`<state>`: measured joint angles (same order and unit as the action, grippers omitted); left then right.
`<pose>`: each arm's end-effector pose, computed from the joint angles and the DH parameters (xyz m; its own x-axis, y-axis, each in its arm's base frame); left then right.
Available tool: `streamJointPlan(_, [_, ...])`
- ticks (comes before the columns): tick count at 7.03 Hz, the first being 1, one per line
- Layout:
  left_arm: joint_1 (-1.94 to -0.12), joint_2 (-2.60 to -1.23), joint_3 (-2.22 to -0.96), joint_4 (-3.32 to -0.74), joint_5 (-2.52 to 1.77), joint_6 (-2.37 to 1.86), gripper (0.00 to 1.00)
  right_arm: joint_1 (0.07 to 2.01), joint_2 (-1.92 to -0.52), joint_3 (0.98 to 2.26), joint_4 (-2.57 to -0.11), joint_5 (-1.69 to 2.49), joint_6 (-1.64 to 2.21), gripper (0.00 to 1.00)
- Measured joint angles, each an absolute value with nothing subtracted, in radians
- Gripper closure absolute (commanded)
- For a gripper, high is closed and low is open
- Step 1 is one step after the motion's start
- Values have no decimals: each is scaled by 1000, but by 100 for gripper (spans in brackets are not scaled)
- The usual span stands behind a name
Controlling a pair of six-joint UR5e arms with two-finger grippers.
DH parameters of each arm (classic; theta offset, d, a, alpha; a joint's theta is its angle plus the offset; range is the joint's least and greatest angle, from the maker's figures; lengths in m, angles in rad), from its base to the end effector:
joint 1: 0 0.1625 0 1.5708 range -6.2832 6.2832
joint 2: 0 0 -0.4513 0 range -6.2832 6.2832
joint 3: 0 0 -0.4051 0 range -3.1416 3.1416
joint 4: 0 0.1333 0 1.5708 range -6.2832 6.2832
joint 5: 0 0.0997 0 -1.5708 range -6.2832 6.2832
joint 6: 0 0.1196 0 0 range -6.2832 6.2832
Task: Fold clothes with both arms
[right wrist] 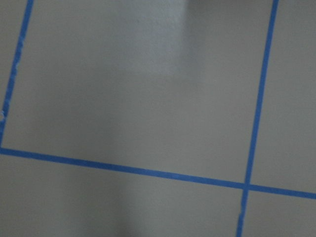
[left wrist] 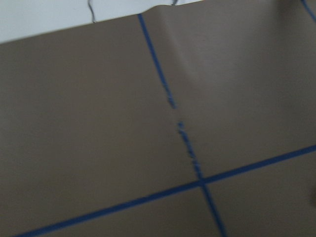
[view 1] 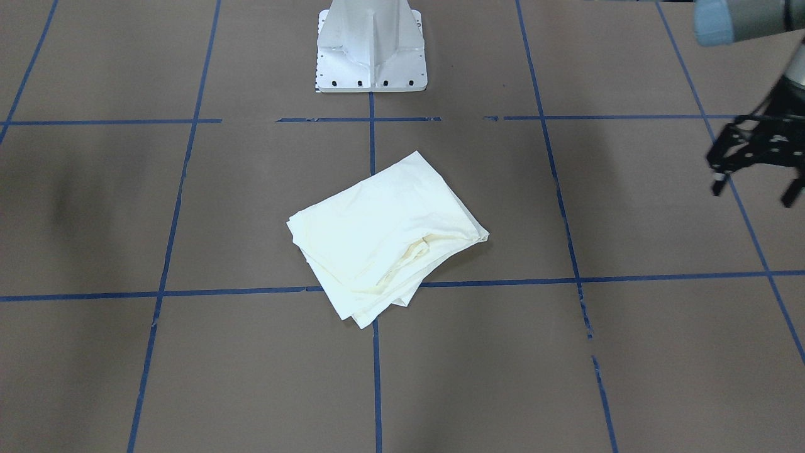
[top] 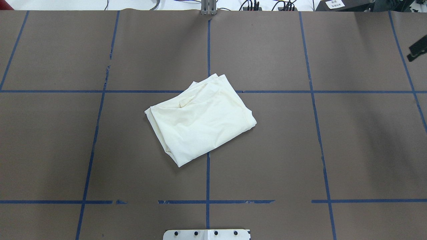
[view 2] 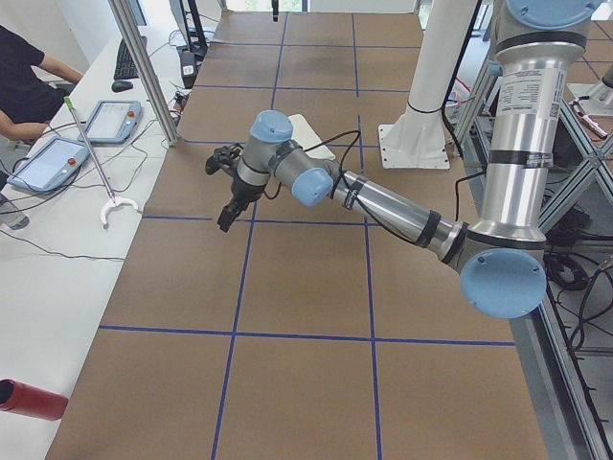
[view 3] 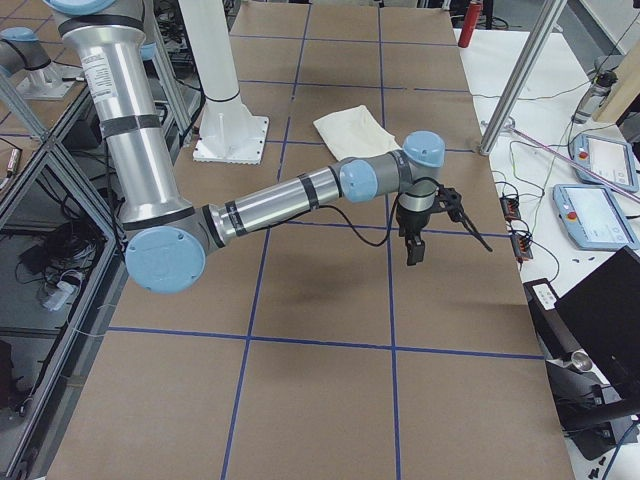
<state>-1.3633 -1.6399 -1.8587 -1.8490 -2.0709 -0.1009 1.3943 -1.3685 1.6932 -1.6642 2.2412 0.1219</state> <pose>0.0397 -0.5570 0.4965 0.8127 0.3775 -0.4438 -0.0844 0.8299 0.5514 -0.0461 -0.5943 0.5437 0.7616 -0.1592 0.6281 0.0789 0.9849 0.1540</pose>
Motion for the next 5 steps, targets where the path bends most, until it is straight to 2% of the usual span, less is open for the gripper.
streamJointPlan(2, [-1527,-1639,-1711,-1823,-2134,237,0,1522,-1480,1671,-1664,2310,-137,0])
streamJointPlan(5, [-1608,-1567,-1651,-1810,-2241,359,0,1578,-1570,1673,-1651,2331,-233,0])
